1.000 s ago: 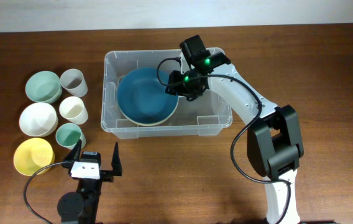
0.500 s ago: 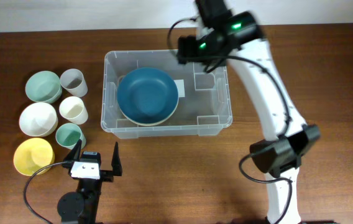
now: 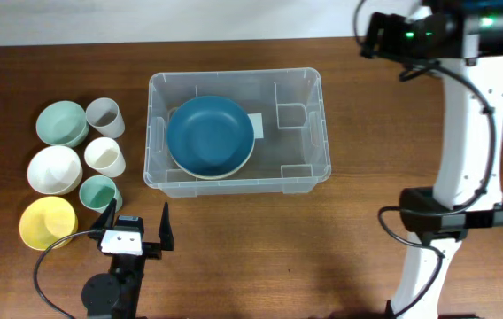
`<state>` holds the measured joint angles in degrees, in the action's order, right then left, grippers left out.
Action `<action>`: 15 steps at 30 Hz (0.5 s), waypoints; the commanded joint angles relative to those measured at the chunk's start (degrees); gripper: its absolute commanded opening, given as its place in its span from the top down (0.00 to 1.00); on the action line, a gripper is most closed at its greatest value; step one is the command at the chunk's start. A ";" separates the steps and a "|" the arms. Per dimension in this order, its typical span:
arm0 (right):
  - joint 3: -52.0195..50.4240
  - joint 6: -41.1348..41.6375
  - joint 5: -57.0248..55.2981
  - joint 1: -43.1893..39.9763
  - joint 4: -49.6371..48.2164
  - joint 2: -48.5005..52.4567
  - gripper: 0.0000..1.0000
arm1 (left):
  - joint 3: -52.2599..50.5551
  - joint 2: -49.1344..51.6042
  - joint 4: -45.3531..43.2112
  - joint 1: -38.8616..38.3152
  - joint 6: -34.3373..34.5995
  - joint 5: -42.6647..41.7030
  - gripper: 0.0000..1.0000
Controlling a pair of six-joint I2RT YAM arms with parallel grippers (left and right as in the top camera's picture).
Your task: Pack container
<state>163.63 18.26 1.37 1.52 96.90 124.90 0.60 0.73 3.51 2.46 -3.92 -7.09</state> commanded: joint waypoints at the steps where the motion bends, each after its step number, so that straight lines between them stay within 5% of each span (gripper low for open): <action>1: -8.61 -2.45 1.16 -3.91 0.46 -6.54 0.01 | -0.07 -0.22 0.42 0.44 -0.92 -0.46 0.01; 15: -42.32 0.22 -0.33 -23.52 -2.43 -10.78 0.01 | -0.07 -0.22 0.42 0.44 -0.92 -0.46 0.01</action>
<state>124.70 17.43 1.48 -18.31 95.11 114.63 0.60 0.73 3.51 2.46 -3.92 -7.09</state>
